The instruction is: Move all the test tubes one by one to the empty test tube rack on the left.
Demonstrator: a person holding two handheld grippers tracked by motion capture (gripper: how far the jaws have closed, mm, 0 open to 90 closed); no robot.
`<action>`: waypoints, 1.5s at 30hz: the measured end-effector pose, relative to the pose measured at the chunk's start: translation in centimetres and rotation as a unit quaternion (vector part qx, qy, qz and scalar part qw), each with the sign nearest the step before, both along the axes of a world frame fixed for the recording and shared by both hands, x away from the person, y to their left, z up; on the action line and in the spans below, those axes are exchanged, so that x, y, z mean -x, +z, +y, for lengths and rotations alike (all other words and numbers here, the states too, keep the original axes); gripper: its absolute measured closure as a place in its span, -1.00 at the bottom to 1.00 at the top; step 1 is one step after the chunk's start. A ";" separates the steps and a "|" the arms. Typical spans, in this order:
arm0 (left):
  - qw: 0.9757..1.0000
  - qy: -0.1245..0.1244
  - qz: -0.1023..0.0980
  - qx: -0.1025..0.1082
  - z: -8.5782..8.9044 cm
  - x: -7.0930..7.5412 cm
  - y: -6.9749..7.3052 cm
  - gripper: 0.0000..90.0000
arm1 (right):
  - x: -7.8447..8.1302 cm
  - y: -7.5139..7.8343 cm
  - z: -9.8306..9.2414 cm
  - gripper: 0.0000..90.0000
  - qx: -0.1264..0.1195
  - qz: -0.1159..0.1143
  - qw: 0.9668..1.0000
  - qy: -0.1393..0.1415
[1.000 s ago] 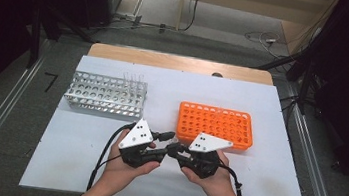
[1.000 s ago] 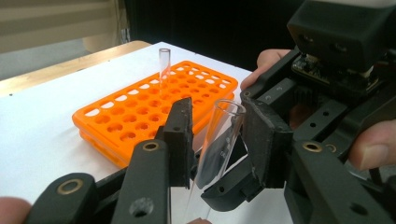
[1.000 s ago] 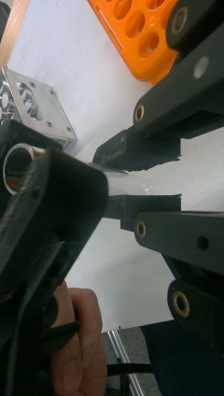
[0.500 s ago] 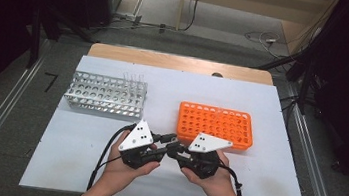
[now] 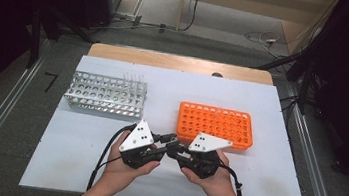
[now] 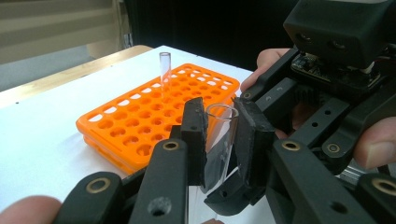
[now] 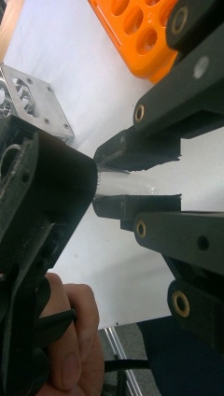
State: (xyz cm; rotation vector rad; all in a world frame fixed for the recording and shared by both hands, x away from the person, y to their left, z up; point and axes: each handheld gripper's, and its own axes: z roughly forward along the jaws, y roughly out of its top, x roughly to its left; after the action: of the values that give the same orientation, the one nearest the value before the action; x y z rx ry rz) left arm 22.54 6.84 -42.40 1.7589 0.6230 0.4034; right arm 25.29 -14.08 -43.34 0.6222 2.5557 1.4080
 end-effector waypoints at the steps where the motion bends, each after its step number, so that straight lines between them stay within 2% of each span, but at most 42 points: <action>1: 1.000 0.001 0.000 0.001 0.0 0.0 0.0 0.69 | 0.0 0.0 0.0 0.65 0.000 0.000 1.000 0.000; 12: 1.000 0.007 -0.002 0.000 0.1 -0.1 0.0 0.71 | 0.0 -0.1 0.0 0.64 -0.002 -0.004 1.000 -0.002; 15: 1.000 0.009 -0.001 0.006 0.3 -0.1 0.1 0.71 | -0.1 -0.2 0.0 0.56 -0.005 -0.001 1.000 0.000; 18: 1.000 0.012 0.001 0.010 0.6 -0.2 0.1 0.71 | -0.1 -0.3 -0.1 0.30 -0.007 -0.001 1.000 0.001; 22: 1.000 0.020 0.003 0.013 1.1 -0.4 0.2 0.71 | -0.3 -0.3 -0.4 -0.25 -0.011 -0.003 1.000 -0.001; 25: 1.000 0.025 0.002 0.013 1.5 -0.6 0.2 0.71 | -0.6 -0.1 -1.1 -0.62 -0.022 0.015 1.000 -0.002; 30: 0.999 0.036 0.004 0.017 2.3 -0.8 0.3 0.71 | -1.0 0.1 -2.8 -1.00 -0.045 0.033 0.998 0.001; 32: 0.999 0.041 0.003 0.017 2.8 -1.0 0.4 0.71 | -1.1 0.1 -3.7 -1.00 -0.055 0.031 0.998 0.000; 36: 0.998 0.055 0.004 0.021 3.8 -1.3 0.6 0.71 | -1.3 0.1 -5.7 -1.00 -0.066 0.025 0.997 -0.026; 39: 0.998 0.063 0.004 0.024 4.5 -1.5 0.7 0.71 | -1.4 0.1 -7.3 -1.00 -0.064 0.017 0.997 -0.051; 45: 0.996 0.082 0.000 0.020 5.8 -2.1 1.2 0.71 | -1.5 -0.1 -10.1 -1.00 -0.063 0.005 0.995 -0.080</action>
State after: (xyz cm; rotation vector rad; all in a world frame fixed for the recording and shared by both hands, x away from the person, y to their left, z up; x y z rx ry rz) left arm 24.59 12.63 -41.18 1.6749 0.7723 0.5004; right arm 26.78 -24.19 -43.43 0.8362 2.3768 1.5208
